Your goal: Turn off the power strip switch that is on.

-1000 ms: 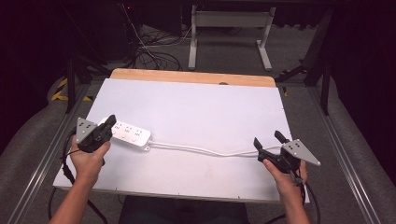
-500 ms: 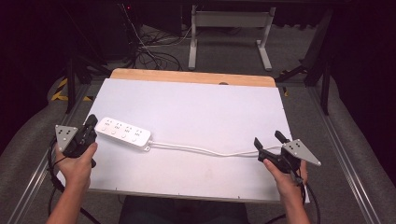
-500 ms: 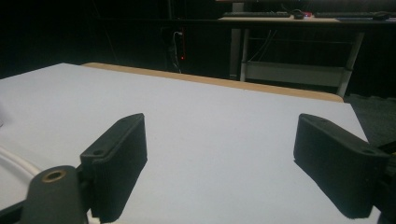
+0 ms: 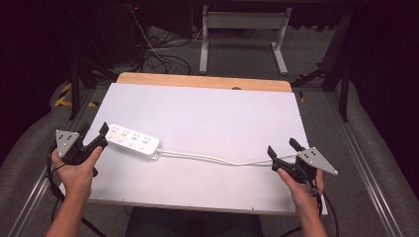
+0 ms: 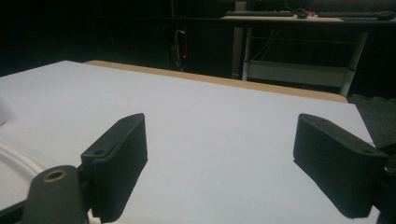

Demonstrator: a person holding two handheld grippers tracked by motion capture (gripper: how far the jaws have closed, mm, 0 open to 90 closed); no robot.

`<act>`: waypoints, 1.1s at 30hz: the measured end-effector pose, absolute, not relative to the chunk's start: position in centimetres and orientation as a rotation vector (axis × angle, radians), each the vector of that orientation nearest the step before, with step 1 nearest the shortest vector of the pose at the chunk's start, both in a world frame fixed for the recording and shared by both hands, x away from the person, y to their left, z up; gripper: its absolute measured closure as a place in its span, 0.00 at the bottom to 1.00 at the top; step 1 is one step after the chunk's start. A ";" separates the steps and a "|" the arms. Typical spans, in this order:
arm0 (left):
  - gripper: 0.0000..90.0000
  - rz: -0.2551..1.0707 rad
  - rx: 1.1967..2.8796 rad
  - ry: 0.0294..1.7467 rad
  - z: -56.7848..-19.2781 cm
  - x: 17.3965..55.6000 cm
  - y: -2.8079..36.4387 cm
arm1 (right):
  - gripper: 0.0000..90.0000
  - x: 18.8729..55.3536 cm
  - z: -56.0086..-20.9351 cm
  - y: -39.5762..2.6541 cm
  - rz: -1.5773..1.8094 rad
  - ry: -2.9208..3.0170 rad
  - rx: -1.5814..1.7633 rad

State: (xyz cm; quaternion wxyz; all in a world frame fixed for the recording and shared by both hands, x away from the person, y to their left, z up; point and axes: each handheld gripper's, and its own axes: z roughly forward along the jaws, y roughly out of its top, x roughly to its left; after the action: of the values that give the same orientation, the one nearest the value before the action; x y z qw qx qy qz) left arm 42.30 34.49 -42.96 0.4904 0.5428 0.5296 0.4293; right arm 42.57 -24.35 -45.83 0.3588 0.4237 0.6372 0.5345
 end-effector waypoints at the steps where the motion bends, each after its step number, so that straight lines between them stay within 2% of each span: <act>1: 0.33 1.042 1.326 1.283 -42.9 42.3 34.5 | 0.20 42.6 -45.8 -24.4 1.381 1.644 1.092; 3: 0.29 1.053 1.323 1.278 -42.9 42.4 34.4 | 0.20 42.6 -45.8 -24.5 1.380 1.640 1.096; 4: 0.20 1.065 1.317 1.288 -42.9 42.4 34.3 | 0.20 42.6 -45.8 -24.5 1.380 1.640 1.097; 5: 0.20 1.074 1.318 1.287 -42.9 42.4 34.3 | 0.20 42.6 -45.8 -24.5 1.380 1.640 1.097; 6: 0.12 1.084 1.318 1.285 -42.9 42.4 34.2 | 0.20 42.6 -45.8 -24.5 1.379 1.638 1.098; 20: 0.06 1.081 1.343 1.289 -43.1 42.6 33.8 | 0.20 42.5 -45.8 -24.5 1.379 1.638 1.092; 33: 0.07 1.077 1.341 1.289 -43.2 42.9 33.6 | 0.20 42.1 -45.7 -24.7 1.377 1.629 1.097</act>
State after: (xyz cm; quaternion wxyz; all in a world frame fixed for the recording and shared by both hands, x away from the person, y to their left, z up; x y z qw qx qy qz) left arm 42.89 33.57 -43.19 0.4761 0.5486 0.5273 0.4408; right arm 42.07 -24.67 -45.67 0.3631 0.4263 0.6327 0.5350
